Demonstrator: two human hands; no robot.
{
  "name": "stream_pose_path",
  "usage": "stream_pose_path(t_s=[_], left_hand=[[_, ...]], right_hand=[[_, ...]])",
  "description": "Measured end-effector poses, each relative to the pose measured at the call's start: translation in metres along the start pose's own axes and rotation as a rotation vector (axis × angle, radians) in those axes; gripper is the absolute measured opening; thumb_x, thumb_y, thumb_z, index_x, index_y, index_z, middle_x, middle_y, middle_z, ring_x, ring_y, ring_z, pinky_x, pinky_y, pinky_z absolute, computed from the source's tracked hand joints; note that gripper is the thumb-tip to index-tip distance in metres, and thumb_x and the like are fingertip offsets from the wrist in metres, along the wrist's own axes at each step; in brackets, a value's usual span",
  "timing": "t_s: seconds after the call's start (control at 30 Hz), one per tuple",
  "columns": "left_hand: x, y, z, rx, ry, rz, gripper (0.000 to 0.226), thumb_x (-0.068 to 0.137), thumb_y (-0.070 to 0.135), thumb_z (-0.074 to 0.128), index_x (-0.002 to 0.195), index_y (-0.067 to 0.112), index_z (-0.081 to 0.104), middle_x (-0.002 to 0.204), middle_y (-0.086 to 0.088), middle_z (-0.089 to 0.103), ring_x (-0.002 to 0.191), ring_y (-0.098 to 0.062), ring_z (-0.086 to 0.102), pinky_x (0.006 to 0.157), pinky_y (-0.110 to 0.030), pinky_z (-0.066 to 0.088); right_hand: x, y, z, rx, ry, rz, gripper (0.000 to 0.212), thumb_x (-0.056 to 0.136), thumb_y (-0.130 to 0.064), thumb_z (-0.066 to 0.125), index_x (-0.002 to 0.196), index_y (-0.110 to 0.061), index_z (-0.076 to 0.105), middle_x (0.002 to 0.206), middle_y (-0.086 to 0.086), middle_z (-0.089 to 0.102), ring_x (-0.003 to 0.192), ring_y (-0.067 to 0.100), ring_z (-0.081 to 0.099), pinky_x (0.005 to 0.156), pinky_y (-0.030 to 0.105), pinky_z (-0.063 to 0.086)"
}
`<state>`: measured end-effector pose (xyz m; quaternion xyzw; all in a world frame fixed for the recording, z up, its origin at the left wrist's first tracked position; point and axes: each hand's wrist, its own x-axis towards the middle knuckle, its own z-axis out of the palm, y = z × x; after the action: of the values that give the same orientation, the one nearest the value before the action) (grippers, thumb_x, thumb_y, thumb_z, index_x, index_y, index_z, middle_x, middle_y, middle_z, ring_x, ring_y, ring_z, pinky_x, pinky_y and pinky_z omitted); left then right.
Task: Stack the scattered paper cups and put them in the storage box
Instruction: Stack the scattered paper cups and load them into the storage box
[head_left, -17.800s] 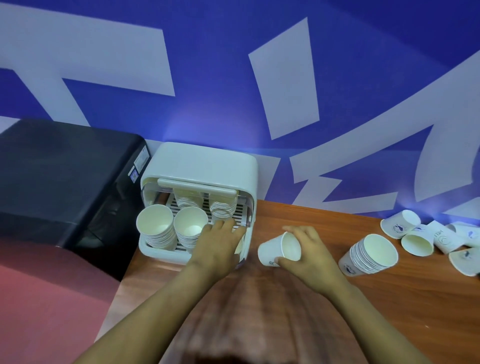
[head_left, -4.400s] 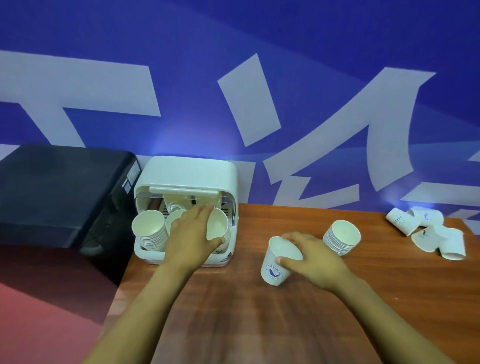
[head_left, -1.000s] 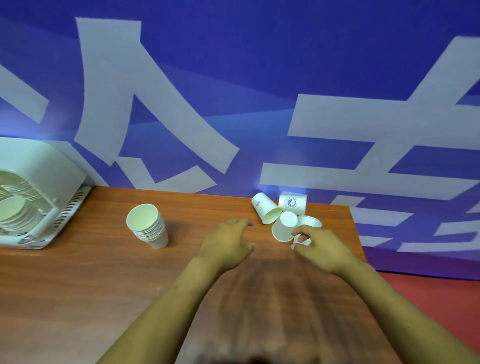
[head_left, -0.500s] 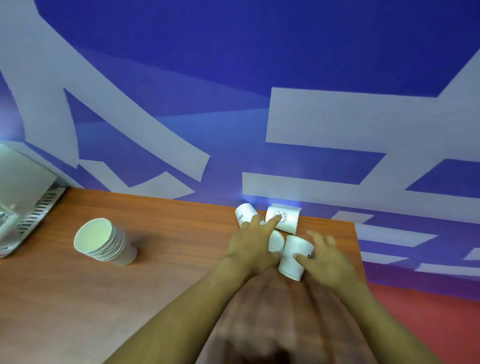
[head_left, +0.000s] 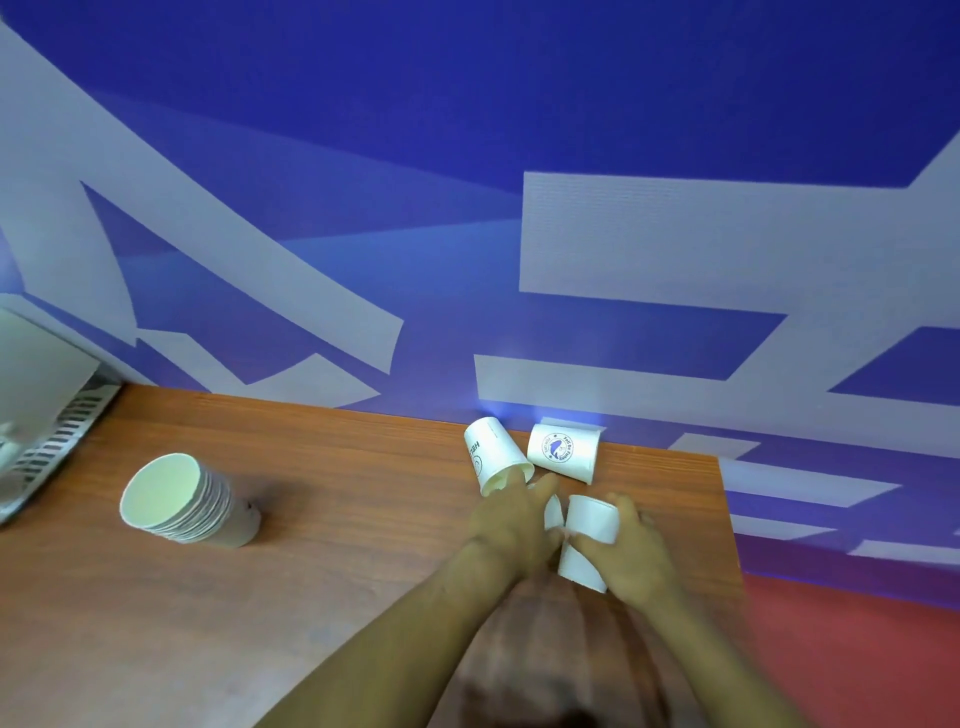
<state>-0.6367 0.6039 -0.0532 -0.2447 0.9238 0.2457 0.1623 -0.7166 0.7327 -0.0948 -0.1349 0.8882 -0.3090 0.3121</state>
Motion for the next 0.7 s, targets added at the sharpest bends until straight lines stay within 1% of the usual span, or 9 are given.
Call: stream_pose_path(t_s=[0.13, 0.23, 0.33, 0.4, 0.47, 0.5, 0.6, 0.63, 0.7], left_hand=[[-0.021, -0.007, -0.004, -0.026, 0.007, 0.015, 0.048, 0.091, 0.035, 0.054, 0.134, 0.025, 0.036, 0.134, -0.007, 0.037, 0.11, -0.034, 0.053, 0.084, -0.033, 0.044], [-0.048, -0.021, -0.011, -0.078, 0.059, 0.002, 0.049, 0.087, 0.033, 0.055, 0.131, 0.025, 0.035, 0.127, -0.008, 0.04, 0.104, -0.035, 0.054, 0.083, -0.035, 0.045], [-0.08, -0.038, -0.022, -0.144, 0.114, -0.021, 0.047, 0.083, 0.028, 0.06, 0.124, 0.021, 0.037, 0.119, -0.008, 0.042, 0.1, -0.034, 0.054, 0.082, -0.034, 0.046], [-0.102, -0.051, -0.03, -0.192, 0.149, -0.03, 0.047, 0.081, 0.024, 0.061, 0.12, 0.019, 0.036, 0.116, -0.008, 0.043, 0.1, -0.033, 0.053, 0.083, -0.035, 0.046], [-0.126, -0.064, -0.039, -0.23, 0.19, -0.046, 0.048, 0.079, 0.024, 0.063, 0.117, 0.019, 0.033, 0.116, -0.005, 0.043, 0.102, -0.03, 0.052, 0.084, -0.036, 0.047], [-0.138, -0.071, -0.043, -0.23, 0.21, -0.055, 0.052, 0.079, 0.025, 0.063, 0.12, 0.02, 0.032, 0.117, -0.004, 0.043, 0.104, -0.029, 0.052, 0.084, -0.035, 0.046], [-0.171, -0.091, -0.053, -0.155, 0.275, -0.079, 0.076, 0.078, 0.021, 0.062, 0.142, 0.024, 0.023, 0.126, -0.004, 0.038, 0.11, -0.029, 0.054, 0.088, -0.035, 0.045], [-0.181, -0.098, -0.056, -0.131, 0.298, -0.083, 0.076, 0.078, 0.019, 0.061, 0.144, 0.025, 0.023, 0.126, -0.004, 0.036, 0.109, -0.03, 0.055, 0.087, -0.035, 0.044], [-0.199, -0.111, -0.064, -0.117, 0.327, -0.091, 0.066, 0.078, 0.015, 0.059, 0.138, 0.026, 0.032, 0.122, -0.004, 0.033, 0.101, -0.031, 0.056, 0.081, -0.035, 0.044]], right_hand=[[-0.016, -0.004, -0.008, -0.057, 0.011, -0.024, 0.066, 0.077, -0.034, 0.072, 0.135, -0.021, 0.042, 0.131, 0.008, 0.049, 0.119, 0.024, 0.047, 0.091, 0.029, 0.039], [-0.035, -0.01, -0.02, -0.056, 0.032, -0.06, 0.061, 0.076, -0.034, 0.072, 0.129, -0.022, 0.045, 0.123, 0.007, 0.054, 0.112, 0.024, 0.052, 0.092, 0.032, 0.043], [-0.062, -0.028, -0.032, -0.064, 0.036, -0.115, 0.045, 0.079, -0.031, 0.07, 0.117, -0.021, 0.046, 0.106, 0.004, 0.061, 0.093, 0.021, 0.057, 0.074, 0.03, 0.045], [-0.084, -0.044, -0.035, -0.077, 0.035, -0.148, 0.043, 0.08, -0.028, 0.068, 0.116, -0.022, 0.044, 0.101, 0.002, 0.062, 0.087, 0.019, 0.058, 0.066, 0.027, 0.042], [-0.106, -0.06, -0.032, -0.108, 0.075, -0.212, 0.049, 0.077, -0.026, 0.069, 0.12, -0.024, 0.045, 0.109, 0.001, 0.06, 0.092, 0.018, 0.057, 0.07, 0.026, 0.042], [-0.116, -0.068, -0.03, -0.13, 0.095, -0.245, 0.054, 0.075, -0.027, 0.07, 0.123, -0.026, 0.044, 0.114, 0.001, 0.057, 0.097, 0.018, 0.056, 0.074, 0.027, 0.042], [-0.144, -0.092, -0.02, -0.198, 0.109, -0.318, 0.069, 0.072, -0.027, 0.07, 0.133, -0.031, 0.039, 0.123, 0.001, 0.049, 0.106, 0.021, 0.055, 0.078, 0.029, 0.044], [-0.151, -0.099, -0.016, -0.211, 0.112, -0.336, 0.073, 0.071, -0.026, 0.071, 0.136, -0.031, 0.037, 0.126, 0.002, 0.047, 0.108, 0.022, 0.054, 0.079, 0.029, 0.044], [-0.165, -0.114, -0.005, -0.217, 0.111, -0.367, 0.078, 0.069, -0.024, 0.071, 0.138, -0.031, 0.035, 0.13, 0.002, 0.044, 0.11, 0.023, 0.054, 0.081, 0.03, 0.045]])
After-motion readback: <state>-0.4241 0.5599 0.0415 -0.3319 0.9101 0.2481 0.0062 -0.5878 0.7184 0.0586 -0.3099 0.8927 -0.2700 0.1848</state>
